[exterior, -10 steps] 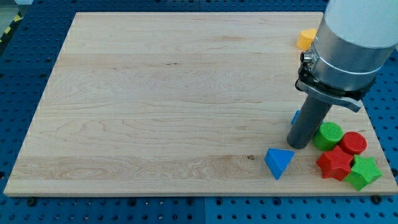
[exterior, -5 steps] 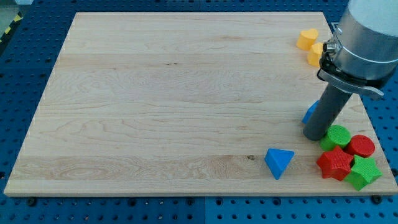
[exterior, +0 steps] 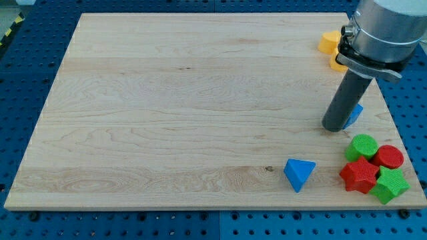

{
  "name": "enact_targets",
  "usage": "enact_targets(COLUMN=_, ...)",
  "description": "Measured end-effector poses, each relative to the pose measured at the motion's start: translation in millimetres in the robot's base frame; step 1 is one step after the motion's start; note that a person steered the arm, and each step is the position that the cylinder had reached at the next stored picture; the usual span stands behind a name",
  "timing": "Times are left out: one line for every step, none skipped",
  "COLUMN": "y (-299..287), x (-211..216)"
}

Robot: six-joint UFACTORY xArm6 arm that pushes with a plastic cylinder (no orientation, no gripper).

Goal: Move the blue cube towards the center right

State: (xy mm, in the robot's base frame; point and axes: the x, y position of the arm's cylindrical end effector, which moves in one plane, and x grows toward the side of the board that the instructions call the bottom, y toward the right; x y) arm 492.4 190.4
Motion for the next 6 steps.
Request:
enact_targets(y=12.1, x=2.7)
enact_targets(y=23.1, x=2.8)
enact_targets(y=36.9, x=2.2)
enact_targets(y=43.8, x=-3.2)
enact_targets(y=43.9, x=-12.3)
enact_targets(y=43.9, x=-20.2)
